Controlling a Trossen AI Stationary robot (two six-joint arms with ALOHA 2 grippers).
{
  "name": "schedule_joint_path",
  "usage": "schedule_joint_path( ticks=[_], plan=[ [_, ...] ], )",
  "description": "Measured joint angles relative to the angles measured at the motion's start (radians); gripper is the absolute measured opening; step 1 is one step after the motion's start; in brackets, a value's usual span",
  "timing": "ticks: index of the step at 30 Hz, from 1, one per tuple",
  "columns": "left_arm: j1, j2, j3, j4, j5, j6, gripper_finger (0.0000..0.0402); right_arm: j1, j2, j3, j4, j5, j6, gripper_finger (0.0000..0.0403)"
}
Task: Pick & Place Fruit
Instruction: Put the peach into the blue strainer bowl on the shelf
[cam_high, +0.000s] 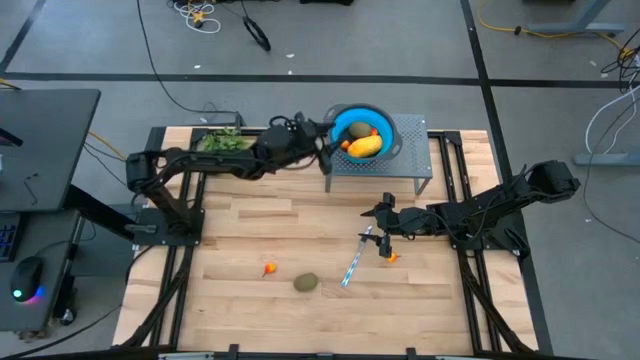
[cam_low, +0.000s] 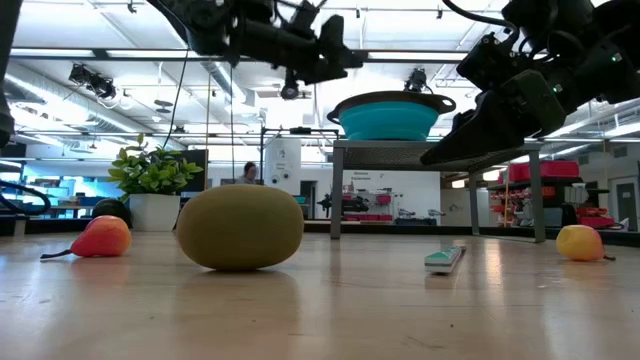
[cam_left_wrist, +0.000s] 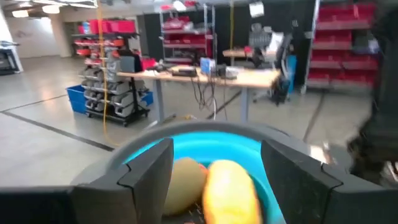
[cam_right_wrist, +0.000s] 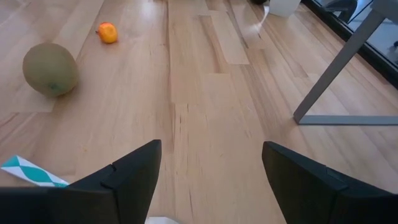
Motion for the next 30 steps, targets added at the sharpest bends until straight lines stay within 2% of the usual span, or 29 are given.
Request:
schedule_joint_path(
  ticks=[5,8,12,17,23,30],
  plan=[
    [-0.086,-0.088,0.000,-0.203,-0.086,0.050,0.0248,0.000,0.000,0.000,-0.008,0.000,0.000,0.0288],
    [-0.132,-0.125,-0.005,-0.341,-0.086,0.025,0.0248,0.000,0.000,0.000,-0.008,0.000,0.000,0.0288],
    [-0.198,-0.162,-0.058,-0.445,-0.084,-0.028,0.0247,0.000,0.000,0.000,-0.006,0.000,0.007,0.0288],
    [-0.280,-0.194,-0.160,-0.437,-0.097,-0.079,0.0247,0.000,0.000,0.000,-0.005,0.000,0.010,0.0288],
    [-0.348,-0.207,-0.267,-0.378,-0.206,-0.133,0.0247,0.000,0.000,0.000,-0.005,-0.012,0.019,0.0288],
    [-0.358,-0.207,-0.421,-0.128,-0.214,-0.156,0.0247,0.004,0.000,0.000,-0.092,-0.263,0.045,0.0288]
  ],
)
